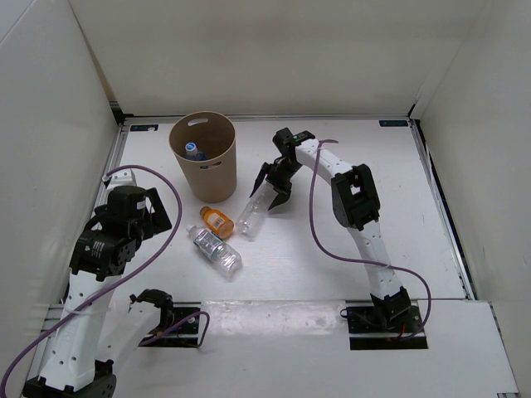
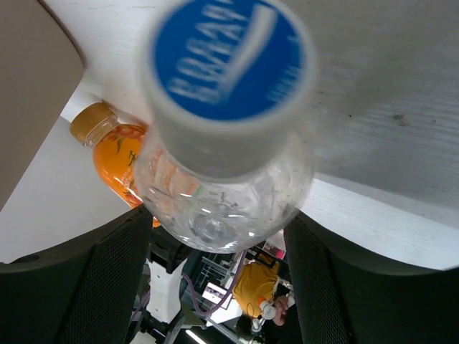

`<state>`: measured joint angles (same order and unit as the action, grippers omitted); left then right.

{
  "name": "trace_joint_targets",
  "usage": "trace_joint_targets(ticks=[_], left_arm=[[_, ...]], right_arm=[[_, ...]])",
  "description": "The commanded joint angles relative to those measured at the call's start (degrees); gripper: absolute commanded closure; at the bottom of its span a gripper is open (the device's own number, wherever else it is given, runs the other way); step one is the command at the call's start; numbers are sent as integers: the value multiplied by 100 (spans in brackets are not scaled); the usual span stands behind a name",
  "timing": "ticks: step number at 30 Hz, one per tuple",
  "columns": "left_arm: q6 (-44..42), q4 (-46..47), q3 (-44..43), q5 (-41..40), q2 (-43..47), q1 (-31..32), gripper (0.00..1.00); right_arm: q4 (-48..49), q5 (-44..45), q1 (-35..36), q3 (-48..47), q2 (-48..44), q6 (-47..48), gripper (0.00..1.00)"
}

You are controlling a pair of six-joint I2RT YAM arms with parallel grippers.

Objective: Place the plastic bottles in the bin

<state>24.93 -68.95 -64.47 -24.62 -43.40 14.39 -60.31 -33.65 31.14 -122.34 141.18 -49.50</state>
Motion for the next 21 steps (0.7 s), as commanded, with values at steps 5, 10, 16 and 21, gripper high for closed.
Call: trace_joint_targets(ticks=[5, 10, 16, 21], left_arm=[[47, 4, -13, -16, 7, 20, 0], [47, 22, 13, -16, 15, 20, 0], [47, 22, 39, -34, 15, 20, 0], [56, 39, 48, -16, -11, 20, 0]], right_arm=[[-130, -282, -20, 70, 199, -69, 21], [-165, -441, -2, 44, 401, -51, 21], [-244, -467, -11, 18, 515, -51, 28], [-218, -424, -46, 44, 462, -51, 37]])
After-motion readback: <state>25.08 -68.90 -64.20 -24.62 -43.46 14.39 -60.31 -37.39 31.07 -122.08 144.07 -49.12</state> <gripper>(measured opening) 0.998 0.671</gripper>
